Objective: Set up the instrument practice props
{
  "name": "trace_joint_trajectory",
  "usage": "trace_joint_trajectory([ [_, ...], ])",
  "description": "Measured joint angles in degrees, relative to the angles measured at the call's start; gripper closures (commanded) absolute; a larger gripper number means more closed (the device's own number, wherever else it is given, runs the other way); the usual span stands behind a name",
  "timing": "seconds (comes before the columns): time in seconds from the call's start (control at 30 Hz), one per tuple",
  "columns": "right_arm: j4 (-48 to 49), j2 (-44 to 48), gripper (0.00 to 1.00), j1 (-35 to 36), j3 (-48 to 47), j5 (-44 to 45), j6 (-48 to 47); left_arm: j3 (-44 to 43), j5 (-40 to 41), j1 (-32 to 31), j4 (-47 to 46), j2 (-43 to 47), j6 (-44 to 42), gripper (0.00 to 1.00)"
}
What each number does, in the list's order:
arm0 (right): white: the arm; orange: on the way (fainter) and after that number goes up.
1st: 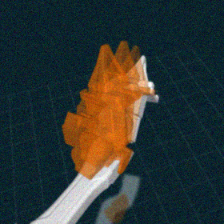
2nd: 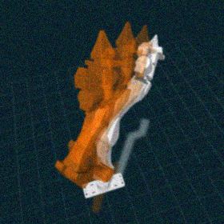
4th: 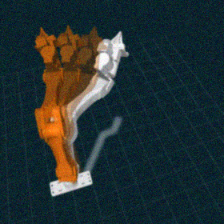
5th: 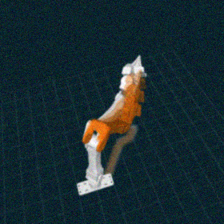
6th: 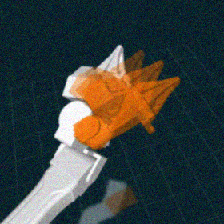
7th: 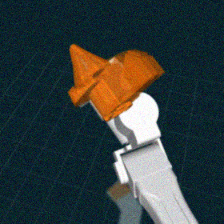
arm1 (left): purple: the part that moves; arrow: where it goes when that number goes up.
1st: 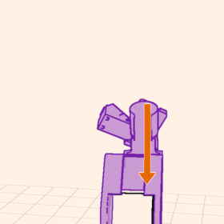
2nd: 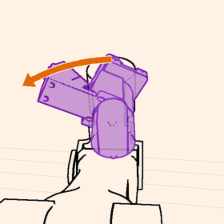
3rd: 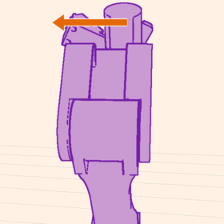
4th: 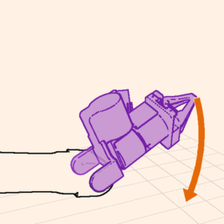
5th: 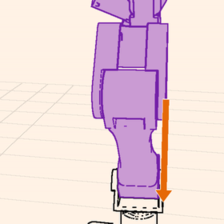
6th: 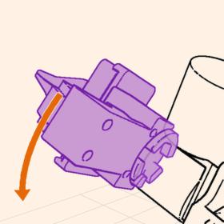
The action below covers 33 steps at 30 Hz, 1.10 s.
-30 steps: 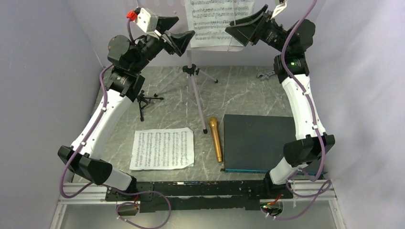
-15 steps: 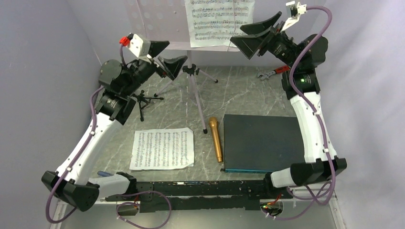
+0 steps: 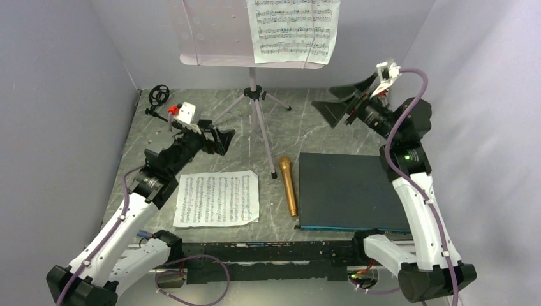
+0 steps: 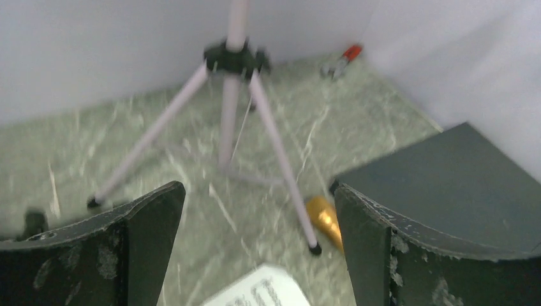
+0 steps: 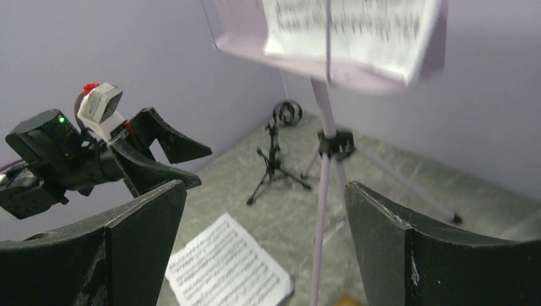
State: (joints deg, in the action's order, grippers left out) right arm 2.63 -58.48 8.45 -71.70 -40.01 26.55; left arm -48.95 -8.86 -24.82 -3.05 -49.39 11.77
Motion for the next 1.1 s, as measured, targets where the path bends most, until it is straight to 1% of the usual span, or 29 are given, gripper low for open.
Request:
trace_joint_trajectory([
  [0.17,-4.0,3.7,0.00,0.0,10.1,1.2,-2.1,7.4,3.8,0.0,5.6,0.9,4.7,0.07],
  [0.27,-4.9,4.5,0.00,0.0,18.2,1.6,-2.7,11.9,5.7,0.0,8.6,0.7,9.3,0.07],
  [0.37,-5.6,3.6,0.00,0.0,26.3,1.3,-2.8,15.7,6.4,0.0,10.3,-0.9,14.6,0.07],
  [0.53,-6.6,0.6,0.00,0.4,33.8,1.0,-3.0,20.2,5.7,0.0,9.7,-5.4,21.1,0.07],
  [0.67,-7.0,-0.3,0.00,2.1,35.3,2.0,-4.0,22.3,5.1,0.0,8.6,-8.2,24.8,0.07],
  [0.77,-6.8,-0.9,0.00,5.0,35.3,3.5,-4.6,22.3,5.4,0.0,7.6,-8.7,26.7,0.07],
  [0.97,-5.1,-4.4,0.00,14.0,35.4,8.5,-4.5,22.3,6.2,1.6,7.8,-8.8,28.6,0.07],
  [1.1,-3.3,-9.4,0.01,21.8,35.3,12.1,-4.0,21.6,6.2,4.9,10.8,-9.6,29.6,0.07],
])
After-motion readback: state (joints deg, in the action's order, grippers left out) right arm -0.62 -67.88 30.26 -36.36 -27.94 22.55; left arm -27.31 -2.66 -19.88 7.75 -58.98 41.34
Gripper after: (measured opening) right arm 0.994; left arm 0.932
